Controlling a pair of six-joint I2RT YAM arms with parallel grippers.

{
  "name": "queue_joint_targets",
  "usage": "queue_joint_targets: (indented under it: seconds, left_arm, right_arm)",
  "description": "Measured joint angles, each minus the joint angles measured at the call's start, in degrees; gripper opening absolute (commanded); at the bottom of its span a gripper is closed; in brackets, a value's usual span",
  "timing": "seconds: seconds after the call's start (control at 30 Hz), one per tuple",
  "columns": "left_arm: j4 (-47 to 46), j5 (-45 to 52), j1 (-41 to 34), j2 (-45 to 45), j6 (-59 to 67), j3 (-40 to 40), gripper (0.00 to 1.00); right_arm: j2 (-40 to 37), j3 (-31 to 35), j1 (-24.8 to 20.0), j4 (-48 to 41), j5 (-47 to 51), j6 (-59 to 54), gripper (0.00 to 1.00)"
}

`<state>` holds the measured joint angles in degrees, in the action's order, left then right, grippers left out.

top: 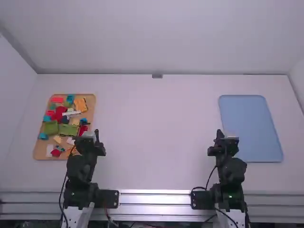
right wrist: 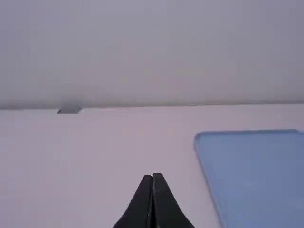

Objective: Assemble lego blocks to make yellow taxi

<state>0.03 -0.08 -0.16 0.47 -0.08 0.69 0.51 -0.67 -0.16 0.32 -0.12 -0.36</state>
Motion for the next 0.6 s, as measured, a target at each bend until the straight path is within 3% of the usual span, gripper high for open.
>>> queue_joint_targets:
  seconds: [0.3, 0.6]
  left_arm:
    - [-0.2, 0.0, 0.0, 0.4, -0.2, 0.0, 0.04]
    - [-4.1, -1.7, -0.1, 4.8, -2.0, 4.3, 0.15]
  right_arm:
    - [0.8, 0.0, 0.0, 0.0, -0.4, -0.1, 0.03]
    - [5.6, -2.8, 0.0, -0.3, -2.5, -1.2, 0.12]
